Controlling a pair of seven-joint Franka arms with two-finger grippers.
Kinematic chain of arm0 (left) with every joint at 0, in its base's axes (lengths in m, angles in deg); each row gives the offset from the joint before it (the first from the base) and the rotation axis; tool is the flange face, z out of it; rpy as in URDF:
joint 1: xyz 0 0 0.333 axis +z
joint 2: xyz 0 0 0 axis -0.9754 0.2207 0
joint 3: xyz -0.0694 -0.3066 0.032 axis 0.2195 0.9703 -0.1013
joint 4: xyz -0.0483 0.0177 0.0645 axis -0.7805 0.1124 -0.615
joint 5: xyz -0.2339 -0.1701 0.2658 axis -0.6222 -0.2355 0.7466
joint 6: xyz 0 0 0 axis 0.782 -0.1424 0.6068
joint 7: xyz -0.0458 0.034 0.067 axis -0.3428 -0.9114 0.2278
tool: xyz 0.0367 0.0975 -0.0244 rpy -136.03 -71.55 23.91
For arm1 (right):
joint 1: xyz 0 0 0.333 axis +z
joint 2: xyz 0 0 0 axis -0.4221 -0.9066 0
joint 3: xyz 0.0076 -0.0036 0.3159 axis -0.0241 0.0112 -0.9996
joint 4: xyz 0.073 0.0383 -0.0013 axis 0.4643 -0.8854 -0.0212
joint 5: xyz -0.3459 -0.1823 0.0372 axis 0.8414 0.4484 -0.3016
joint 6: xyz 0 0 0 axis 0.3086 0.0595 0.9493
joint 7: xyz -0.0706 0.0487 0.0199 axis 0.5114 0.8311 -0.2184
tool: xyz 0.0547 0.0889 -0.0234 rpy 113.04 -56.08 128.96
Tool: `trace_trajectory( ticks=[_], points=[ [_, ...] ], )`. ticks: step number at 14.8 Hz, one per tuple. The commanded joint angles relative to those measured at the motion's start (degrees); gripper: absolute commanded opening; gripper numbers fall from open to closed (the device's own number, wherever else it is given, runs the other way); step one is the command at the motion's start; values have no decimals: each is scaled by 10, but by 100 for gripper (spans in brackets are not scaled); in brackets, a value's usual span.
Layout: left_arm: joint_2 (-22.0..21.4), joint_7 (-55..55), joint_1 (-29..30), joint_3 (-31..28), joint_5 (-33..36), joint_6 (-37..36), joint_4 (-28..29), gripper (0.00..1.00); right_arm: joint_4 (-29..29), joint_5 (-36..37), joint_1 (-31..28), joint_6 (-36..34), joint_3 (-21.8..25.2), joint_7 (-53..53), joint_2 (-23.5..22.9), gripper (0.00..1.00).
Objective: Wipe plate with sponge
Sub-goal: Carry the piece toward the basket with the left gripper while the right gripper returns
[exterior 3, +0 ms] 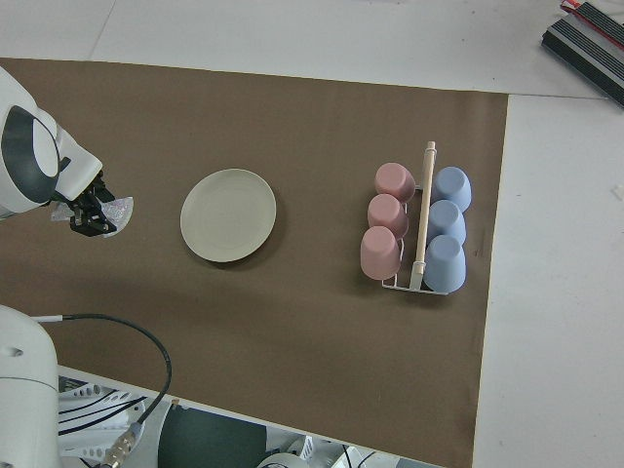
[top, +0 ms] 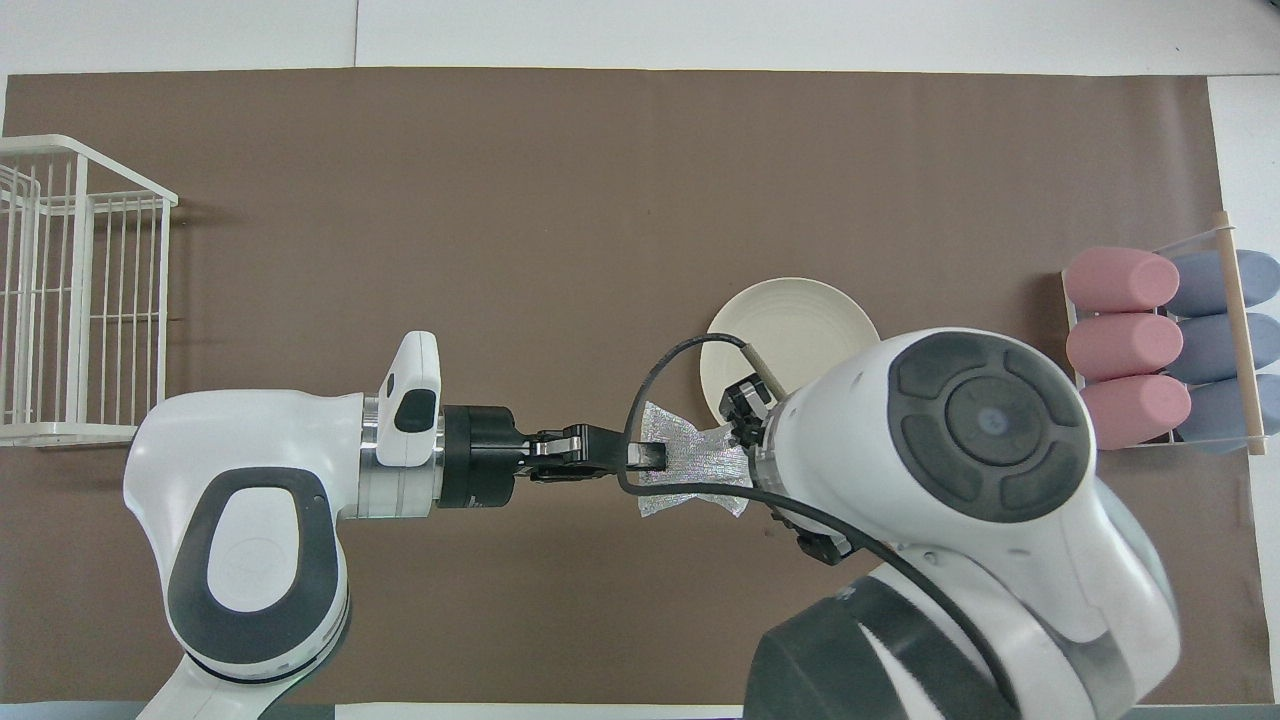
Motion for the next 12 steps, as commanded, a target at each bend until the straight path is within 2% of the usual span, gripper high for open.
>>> trace_trajectory(
  ticks=[1,3,7,12],
  points=[
    [-8,10,-5,-10,-7,16,11,0,-5,5,-80,-44,-1,-172,21,100],
    [-8,18,2,-10,21,19,15,0,-5,5,-150,-56,-2,-306,24,100],
    [-6,85,26,-11,154,23,14,0,-5,5,-251,-39,-2,-532,19,100],
    [9,199,63,-11,364,14,-18,0,-5,39,-255,-44,-4,-656,21,100]
  ],
)
